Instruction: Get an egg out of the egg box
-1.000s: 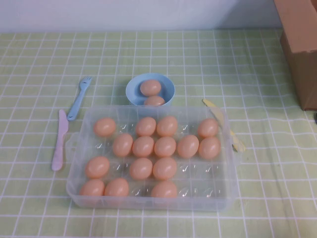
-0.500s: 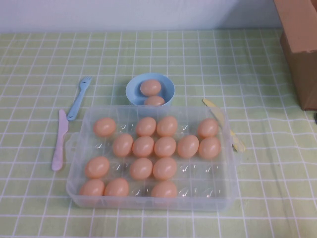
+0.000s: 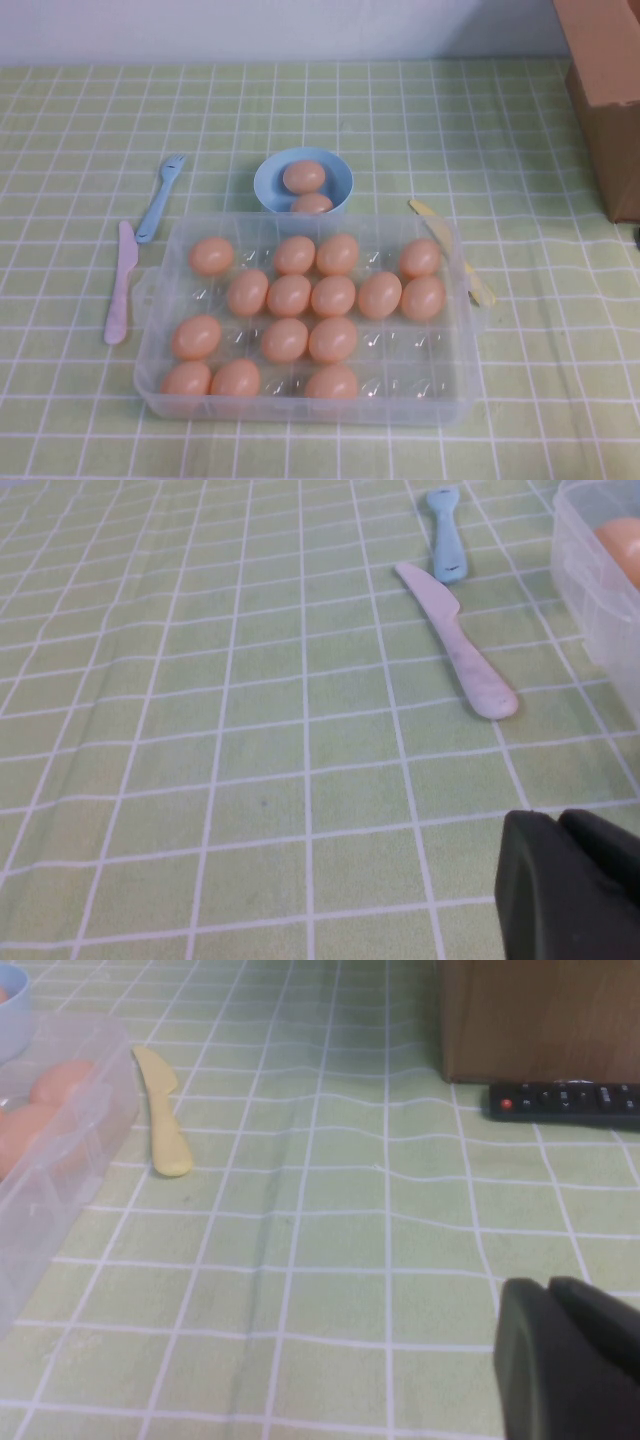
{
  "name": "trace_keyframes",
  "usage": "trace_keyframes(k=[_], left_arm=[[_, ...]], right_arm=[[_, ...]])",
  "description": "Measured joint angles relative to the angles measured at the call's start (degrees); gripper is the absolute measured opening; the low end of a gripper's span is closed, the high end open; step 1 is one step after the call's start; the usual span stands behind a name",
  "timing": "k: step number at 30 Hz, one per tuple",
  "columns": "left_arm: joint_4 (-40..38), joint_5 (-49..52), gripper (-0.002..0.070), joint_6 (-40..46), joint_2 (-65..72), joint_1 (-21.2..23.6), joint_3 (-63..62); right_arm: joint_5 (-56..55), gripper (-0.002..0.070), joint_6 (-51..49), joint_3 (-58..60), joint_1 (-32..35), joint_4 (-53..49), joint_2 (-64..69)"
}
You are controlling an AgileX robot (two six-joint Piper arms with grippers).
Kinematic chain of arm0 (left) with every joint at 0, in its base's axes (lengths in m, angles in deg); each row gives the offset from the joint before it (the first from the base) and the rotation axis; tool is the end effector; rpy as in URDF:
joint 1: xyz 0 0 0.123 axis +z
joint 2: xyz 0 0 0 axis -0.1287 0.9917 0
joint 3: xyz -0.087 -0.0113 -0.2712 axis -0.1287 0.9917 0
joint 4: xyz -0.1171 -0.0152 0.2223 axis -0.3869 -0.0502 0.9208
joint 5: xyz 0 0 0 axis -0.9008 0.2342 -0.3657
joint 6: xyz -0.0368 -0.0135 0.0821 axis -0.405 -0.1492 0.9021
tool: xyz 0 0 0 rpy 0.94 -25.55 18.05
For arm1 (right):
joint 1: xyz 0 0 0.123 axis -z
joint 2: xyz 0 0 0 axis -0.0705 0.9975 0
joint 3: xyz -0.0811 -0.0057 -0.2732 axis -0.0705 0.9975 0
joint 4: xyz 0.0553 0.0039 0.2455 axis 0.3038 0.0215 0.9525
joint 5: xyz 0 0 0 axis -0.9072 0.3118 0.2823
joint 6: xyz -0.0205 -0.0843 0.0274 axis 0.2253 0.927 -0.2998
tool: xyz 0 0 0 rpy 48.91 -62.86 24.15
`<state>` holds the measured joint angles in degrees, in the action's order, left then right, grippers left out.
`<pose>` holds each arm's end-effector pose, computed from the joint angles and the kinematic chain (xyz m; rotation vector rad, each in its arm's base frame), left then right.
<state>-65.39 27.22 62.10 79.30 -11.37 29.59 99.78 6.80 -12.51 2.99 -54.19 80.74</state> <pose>0.0527 -0.0013 0.1716 0.1470 1.8659 0.0515 0.0525 0.0089 0.1729 -0.0415 1.8599 0.1192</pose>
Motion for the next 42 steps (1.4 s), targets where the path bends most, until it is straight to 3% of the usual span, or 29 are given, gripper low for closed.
trace_keyframes(k=[10, 14, 20, 23, 34, 38, 42], left_arm=[[-2.05, -0.43, -0.0005, -0.11, 0.00, 0.00, 0.00], [-11.14, -4.46, -0.0005, -0.11, 0.00, 0.00, 0.00], [-34.45, -13.21, -0.0005, -5.34, 0.00, 0.00, 0.00], [-39.13, -15.91, -0.0005, -6.21, 0.00, 0.00, 0.00], [-41.39, -20.33, -0.0005, -7.94, 0.00, 0.00, 0.00], [-41.22, -15.45, -0.0005, -7.07, 0.77, 0.00, -3.13], [-35.47, -6.51, -0.0005, -3.02, 7.99, 0.00, -13.12]], right_arm=[[0.00, -0.0018, 0.00, 0.00, 0.00, 0.00, 0.00], [0.00, -0.0018, 0.00, 0.00, 0.00, 0.00, 0.00], [0.00, -0.0018, 0.00, 0.00, 0.00, 0.00, 0.00], [0.00, -0.0018, 0.00, 0.00, 0.00, 0.00, 0.00], [0.00, -0.0018, 0.00, 0.00, 0.00, 0.00, 0.00], [0.00, -0.0018, 0.00, 0.00, 0.00, 0.00, 0.00], [0.00, -0.0018, 0.00, 0.00, 0.00, 0.00, 0.00]])
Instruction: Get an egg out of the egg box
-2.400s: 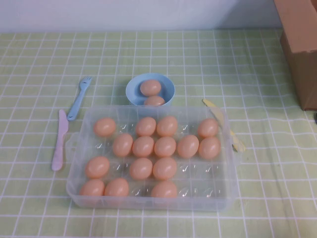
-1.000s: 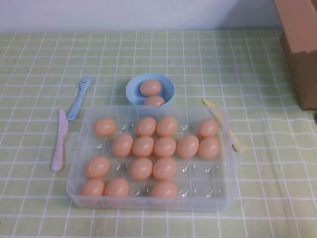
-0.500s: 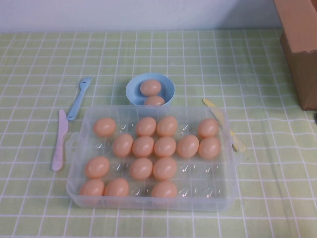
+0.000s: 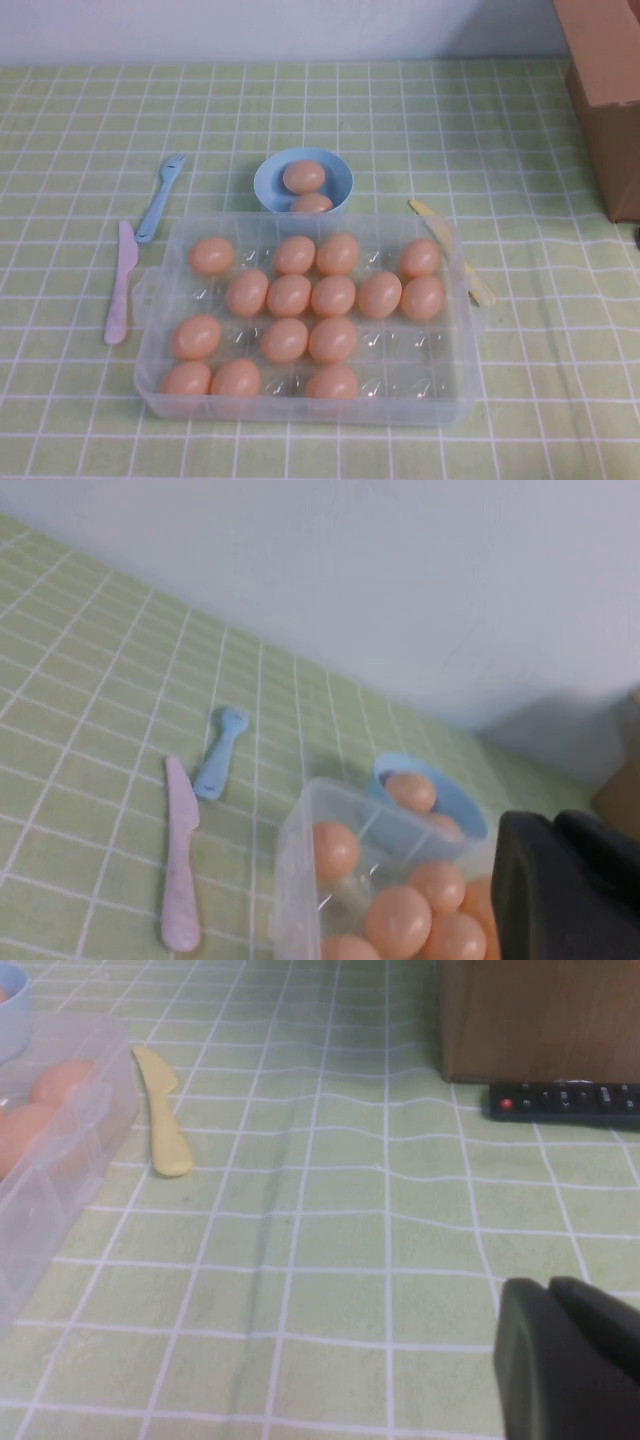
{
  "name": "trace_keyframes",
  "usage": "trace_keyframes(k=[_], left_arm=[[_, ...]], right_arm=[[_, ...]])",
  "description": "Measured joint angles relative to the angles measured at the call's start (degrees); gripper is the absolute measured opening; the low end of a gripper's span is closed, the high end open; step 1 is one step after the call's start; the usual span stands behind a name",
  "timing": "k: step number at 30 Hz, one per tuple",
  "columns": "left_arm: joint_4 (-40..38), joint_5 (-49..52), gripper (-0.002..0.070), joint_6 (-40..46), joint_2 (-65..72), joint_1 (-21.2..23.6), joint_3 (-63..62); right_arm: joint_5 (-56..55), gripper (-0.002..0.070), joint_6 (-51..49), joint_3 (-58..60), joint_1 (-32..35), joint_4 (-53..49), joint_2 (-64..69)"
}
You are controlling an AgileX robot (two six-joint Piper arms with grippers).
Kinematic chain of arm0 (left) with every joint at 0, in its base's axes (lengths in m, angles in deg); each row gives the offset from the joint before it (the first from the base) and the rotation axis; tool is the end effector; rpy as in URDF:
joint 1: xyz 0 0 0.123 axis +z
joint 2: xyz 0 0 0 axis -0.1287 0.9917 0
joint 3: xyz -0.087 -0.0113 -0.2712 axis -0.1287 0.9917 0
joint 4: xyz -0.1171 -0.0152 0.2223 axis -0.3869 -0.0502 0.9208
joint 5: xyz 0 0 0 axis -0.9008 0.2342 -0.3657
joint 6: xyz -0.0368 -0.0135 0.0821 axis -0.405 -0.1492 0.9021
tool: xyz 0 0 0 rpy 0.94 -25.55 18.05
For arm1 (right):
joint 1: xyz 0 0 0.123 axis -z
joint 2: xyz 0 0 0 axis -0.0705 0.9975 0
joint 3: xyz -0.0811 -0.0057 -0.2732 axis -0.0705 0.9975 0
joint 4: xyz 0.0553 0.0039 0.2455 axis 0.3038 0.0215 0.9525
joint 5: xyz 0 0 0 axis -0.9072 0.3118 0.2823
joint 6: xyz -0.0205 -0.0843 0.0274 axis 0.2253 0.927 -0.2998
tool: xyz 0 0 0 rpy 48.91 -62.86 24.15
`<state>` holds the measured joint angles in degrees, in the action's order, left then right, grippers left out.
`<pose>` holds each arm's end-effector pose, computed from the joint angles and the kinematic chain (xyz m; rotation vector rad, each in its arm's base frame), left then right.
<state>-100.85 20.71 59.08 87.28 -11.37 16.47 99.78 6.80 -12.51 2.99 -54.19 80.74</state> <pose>0.0579 -0.0162 0.2540 -0.2891 1.6385 -0.5768 0.0525 0.0089 0.1729 -0.0415 1.8599 0.1192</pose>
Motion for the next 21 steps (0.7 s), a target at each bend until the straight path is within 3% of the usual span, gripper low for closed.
trace_keyframes(k=[7, 12, 17, 21], left_arm=[[12.80, 23.49, -0.0005, 5.08, 21.67, 0.00, -19.52], [15.03, 35.72, -0.0005, 13.81, 37.37, 0.00, -30.65], [14.94, 41.14, -0.0005, 22.40, 50.71, -0.65, -38.08], [15.17, 41.21, -0.0005, 29.51, 59.95, -3.61, -42.48]], right_arm=[[0.00, -0.0018, 0.00, 0.00, 0.00, 0.00, 0.00], [0.00, -0.0018, 0.00, 0.00, 0.00, 0.00, 0.00], [0.00, -0.0018, 0.00, 0.00, 0.00, 0.00, 0.00], [0.00, -0.0018, 0.00, 0.00, 0.00, 0.00, 0.00]])
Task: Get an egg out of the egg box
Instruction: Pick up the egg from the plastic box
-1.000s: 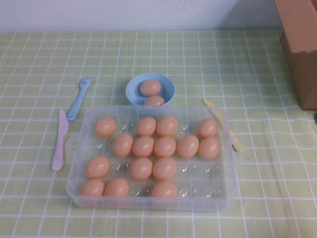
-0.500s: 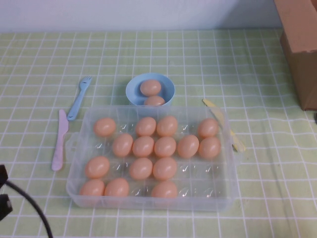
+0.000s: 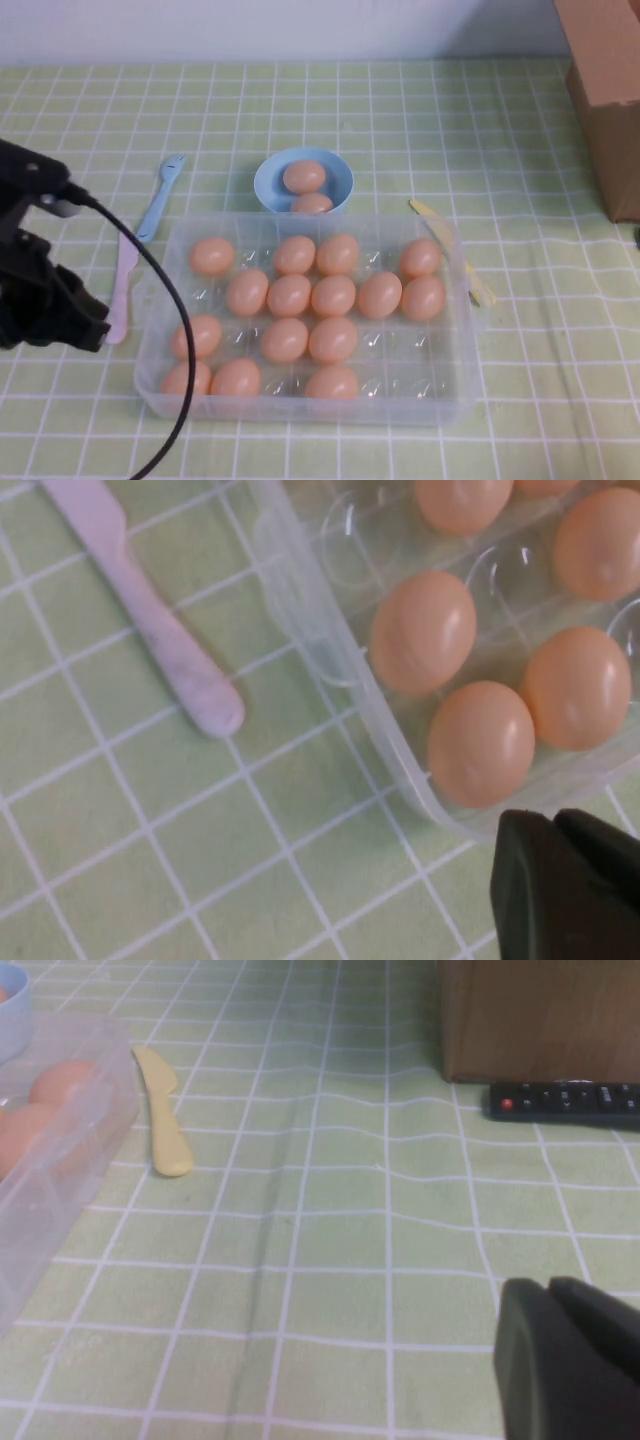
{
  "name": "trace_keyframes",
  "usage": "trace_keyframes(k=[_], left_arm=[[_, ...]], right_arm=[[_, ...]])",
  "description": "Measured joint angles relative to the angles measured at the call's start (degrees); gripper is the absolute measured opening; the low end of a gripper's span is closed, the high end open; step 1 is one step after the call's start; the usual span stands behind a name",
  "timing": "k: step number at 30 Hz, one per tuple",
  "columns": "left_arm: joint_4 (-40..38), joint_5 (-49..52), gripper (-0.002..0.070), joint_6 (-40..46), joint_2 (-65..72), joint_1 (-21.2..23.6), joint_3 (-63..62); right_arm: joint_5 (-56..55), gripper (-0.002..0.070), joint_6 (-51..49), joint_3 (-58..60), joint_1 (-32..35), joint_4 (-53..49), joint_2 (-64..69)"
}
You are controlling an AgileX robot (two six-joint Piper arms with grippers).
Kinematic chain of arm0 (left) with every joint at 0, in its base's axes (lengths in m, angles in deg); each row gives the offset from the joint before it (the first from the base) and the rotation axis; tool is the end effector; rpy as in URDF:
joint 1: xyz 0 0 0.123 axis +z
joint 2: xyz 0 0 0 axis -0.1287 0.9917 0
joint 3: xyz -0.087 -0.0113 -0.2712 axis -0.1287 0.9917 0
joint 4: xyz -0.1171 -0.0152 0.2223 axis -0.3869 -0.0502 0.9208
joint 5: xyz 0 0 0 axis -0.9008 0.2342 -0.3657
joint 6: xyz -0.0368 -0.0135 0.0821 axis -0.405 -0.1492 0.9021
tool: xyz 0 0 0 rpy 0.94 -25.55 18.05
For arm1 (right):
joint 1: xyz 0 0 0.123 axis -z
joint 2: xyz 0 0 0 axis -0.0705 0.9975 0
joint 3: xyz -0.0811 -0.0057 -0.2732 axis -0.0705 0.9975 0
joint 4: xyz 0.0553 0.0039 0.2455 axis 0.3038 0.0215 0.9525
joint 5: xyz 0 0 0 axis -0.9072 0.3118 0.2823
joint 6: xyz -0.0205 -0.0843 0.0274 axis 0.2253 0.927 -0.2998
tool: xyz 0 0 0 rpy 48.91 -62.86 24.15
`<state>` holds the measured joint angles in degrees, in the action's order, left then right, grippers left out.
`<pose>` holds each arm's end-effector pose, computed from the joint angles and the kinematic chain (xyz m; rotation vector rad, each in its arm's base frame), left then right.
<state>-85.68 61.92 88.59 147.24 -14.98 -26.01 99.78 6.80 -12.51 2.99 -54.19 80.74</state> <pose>0.2134 -0.0495 0.3051 0.6922 2.5534 -0.2402 0.0525 0.0089 0.1729 -0.0415 1.8599 0.1192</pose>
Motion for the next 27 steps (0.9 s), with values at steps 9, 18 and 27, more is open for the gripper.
trace_keyframes(k=[9, 18, 27], left_arm=[[3.69, 0.00, -0.0005, 9.75, 13.93, -11.77, -7.76], [6.27, 0.47, -0.0005, 14.14, 21.59, -17.68, -9.11], [10.37, -1.23, 0.0181, 14.26, 22.28, -18.60, -13.07]], right_arm=[[0.00, -0.0018, 0.00, 0.00, 0.00, 0.00, 0.00], [0.00, -0.0018, 0.00, 0.00, 0.00, 0.00, 0.00], [0.00, -0.0018, 0.00, 0.00, 0.00, 0.00, 0.00]])
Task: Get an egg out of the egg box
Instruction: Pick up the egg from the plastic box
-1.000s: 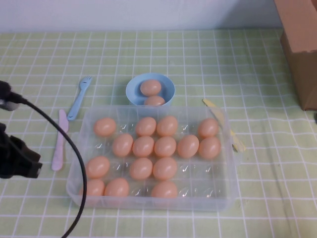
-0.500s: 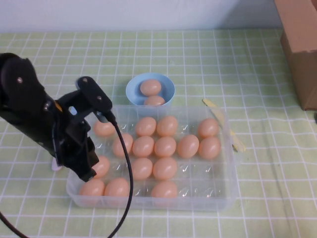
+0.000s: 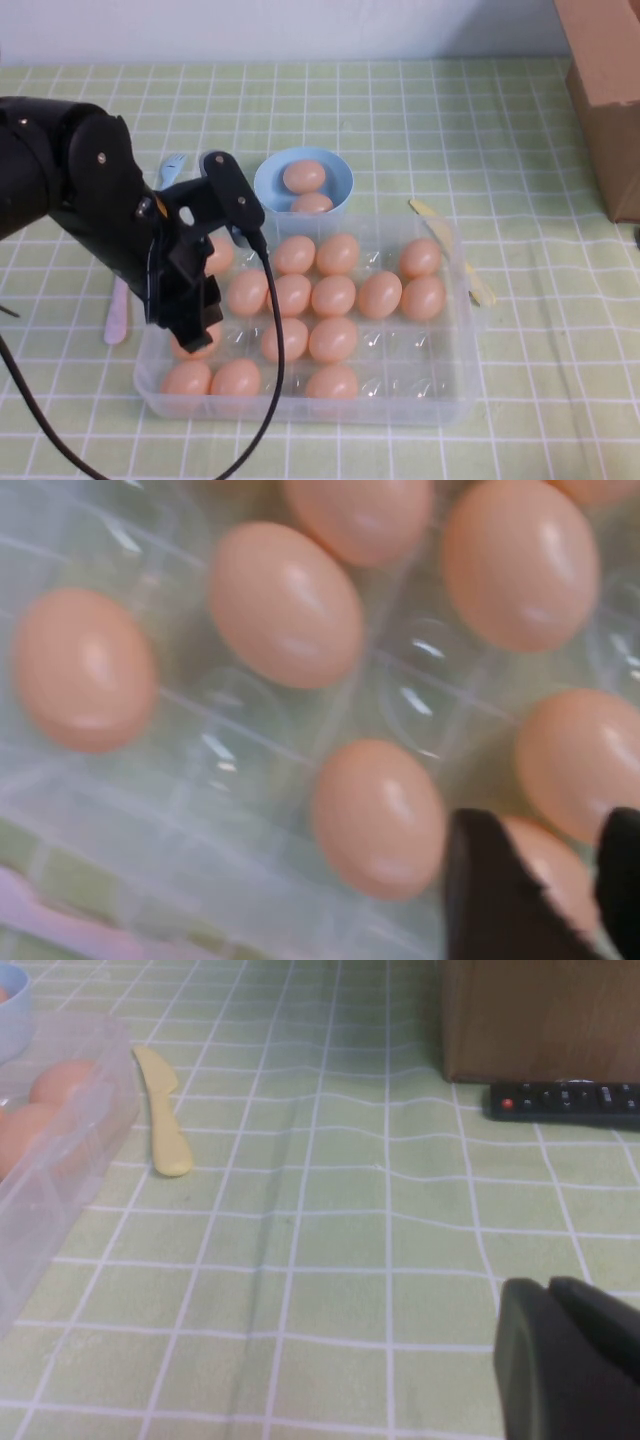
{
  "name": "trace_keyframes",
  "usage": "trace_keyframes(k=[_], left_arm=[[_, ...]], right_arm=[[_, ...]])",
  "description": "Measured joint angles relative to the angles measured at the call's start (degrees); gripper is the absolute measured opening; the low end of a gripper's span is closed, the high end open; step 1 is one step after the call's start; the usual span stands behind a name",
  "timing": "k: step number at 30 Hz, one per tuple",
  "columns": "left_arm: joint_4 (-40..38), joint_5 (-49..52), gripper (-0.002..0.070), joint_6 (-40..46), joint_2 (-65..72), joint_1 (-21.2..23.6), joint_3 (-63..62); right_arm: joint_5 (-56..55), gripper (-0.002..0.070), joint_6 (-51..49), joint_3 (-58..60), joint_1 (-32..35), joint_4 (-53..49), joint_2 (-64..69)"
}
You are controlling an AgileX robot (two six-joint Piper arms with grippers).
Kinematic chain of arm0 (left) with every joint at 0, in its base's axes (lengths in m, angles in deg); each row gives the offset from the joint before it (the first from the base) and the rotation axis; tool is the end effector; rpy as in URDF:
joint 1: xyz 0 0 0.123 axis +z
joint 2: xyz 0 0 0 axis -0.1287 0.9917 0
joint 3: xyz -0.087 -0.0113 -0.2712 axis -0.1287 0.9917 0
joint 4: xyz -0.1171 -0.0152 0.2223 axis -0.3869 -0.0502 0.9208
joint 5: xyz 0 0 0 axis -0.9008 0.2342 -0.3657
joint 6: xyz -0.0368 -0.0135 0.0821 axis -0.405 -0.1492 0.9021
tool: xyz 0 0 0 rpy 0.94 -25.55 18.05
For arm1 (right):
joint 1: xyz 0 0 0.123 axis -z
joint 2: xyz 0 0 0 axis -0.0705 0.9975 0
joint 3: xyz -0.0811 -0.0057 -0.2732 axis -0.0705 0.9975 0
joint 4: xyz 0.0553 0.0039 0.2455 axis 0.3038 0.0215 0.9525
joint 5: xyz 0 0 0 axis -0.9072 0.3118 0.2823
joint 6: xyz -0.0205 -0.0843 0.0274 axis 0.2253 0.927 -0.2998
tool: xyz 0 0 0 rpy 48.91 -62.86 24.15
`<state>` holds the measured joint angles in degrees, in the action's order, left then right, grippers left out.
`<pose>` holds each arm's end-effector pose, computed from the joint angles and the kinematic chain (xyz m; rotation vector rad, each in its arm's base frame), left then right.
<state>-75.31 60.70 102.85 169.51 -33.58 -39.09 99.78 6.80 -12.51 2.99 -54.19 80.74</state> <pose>0.2753 -0.1436 0.2651 1.5497 2.3589 -0.0616 0.0525 0.0089 0.1729 -0.0415 1.8599 0.1192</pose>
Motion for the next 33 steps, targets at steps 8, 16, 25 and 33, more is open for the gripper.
trace_keyframes(k=[8, 16, 25, 33], left_arm=[[2.72, -2.98, 0.0477, 0.00, 0.00, 0.00, -0.69], [3.98, -2.73, 0.0486, 0.00, 1.12, 0.00, -0.69], [4.12, -1.86, 0.0486, -0.35, 4.83, 0.00, -0.91], [6.59, -1.51, 0.0485, -0.60, 5.97, -0.09, -1.02]], right_arm=[[0.00, -0.0018, 0.00, 0.00, 0.00, 0.10, 0.00], [0.00, -0.0018, 0.00, 0.00, 0.00, 0.19, 0.00], [0.00, -0.0018, 0.00, 0.00, 0.00, 0.19, 0.00], [0.00, -0.0018, 0.00, 0.00, 0.00, 0.19, 0.00]])
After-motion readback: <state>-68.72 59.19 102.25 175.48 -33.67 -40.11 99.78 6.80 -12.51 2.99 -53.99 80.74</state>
